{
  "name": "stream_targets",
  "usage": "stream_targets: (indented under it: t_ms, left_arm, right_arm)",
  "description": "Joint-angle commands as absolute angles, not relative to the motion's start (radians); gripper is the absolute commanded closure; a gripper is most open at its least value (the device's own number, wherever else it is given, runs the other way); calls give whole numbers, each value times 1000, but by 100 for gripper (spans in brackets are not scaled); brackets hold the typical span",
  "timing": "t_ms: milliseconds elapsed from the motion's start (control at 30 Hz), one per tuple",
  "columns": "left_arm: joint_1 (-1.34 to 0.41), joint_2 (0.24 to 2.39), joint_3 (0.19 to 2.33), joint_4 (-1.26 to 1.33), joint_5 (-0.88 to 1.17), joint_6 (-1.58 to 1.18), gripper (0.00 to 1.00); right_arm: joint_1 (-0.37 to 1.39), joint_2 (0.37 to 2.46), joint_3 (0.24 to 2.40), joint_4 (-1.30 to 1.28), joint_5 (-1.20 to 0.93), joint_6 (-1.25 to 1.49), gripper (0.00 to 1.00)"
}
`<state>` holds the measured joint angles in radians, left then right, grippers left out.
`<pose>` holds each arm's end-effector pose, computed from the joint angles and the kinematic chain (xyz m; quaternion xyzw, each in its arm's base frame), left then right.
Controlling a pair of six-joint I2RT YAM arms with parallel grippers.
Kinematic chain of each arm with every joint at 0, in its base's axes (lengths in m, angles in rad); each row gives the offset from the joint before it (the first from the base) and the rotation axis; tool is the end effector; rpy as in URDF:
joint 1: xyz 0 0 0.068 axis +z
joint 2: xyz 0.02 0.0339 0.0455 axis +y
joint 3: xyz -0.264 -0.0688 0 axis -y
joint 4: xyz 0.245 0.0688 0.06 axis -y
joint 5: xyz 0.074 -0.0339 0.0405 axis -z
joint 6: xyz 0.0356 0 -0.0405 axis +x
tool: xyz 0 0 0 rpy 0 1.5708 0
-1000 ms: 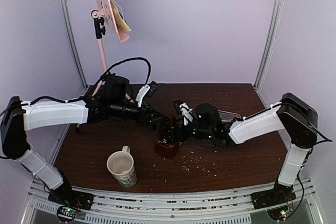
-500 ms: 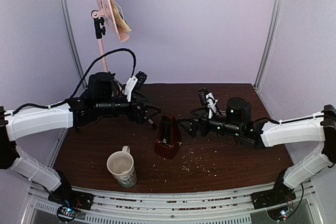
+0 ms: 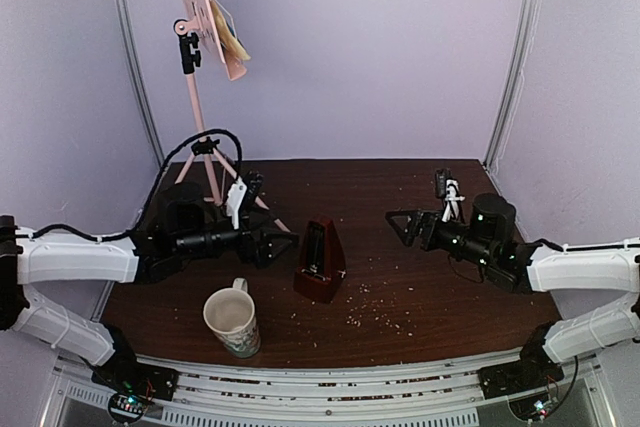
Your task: Pack up the instrument practice props
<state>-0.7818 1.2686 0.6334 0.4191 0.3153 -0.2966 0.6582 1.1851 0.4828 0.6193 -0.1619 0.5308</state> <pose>0.1906 -0.2048 0.2453 0.2804 0.7234 -0.4228 0.4683 0.1984 0.1607 0.2366 -0.1013 0.7285 0.4273 0.5258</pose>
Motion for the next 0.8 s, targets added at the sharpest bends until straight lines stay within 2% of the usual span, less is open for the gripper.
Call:
stream_targets:
  t_ms: [0,300,500,767]
  left_arm:
    - [-798,1309,612,491,290,-266,3]
    - [-844,1452,712,470,254,-222,4]
    - [-858,1517,774,435,230,-187,5]
    - [-864,1554,809,415,208,-176,31]
  right_arm:
    - [646,1189,440,726,-139,605,0]
    - [640,1280,472,786,-222,640,0]
    - [640,1272,448,798,-236,649,0]
    - [637,1255,445,790,-225,637,0]
